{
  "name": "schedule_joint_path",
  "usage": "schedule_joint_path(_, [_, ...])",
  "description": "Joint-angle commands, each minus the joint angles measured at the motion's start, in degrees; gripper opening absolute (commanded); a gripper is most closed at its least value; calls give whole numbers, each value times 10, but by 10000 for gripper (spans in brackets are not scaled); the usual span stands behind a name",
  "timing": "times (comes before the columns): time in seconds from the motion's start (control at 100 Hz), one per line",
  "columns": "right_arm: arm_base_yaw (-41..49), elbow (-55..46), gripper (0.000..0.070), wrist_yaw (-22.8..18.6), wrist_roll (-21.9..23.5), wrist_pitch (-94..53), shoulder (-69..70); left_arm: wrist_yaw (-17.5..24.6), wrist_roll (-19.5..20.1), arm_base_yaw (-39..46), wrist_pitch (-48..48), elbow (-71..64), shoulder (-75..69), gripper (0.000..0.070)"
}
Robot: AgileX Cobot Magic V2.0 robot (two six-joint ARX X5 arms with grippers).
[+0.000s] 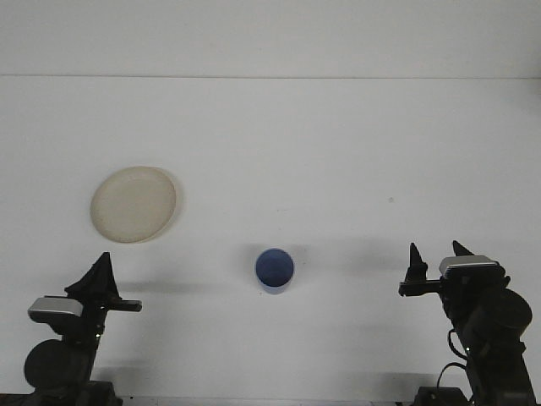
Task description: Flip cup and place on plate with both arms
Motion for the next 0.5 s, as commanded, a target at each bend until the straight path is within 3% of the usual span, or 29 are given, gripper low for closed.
schedule_joint_path(0.0, [0,6,539,0,-3,5,2,-4,-5,-1,-28,51,18,11])
schedule_joint_path(0.3, [0,6,539,0,-3,5,2,-2,-5,-1,-285,297,208,11])
schedule_joint_path(0.49, [0,6,539,0,-3,5,2,25,8,-2,-437,411,329,11])
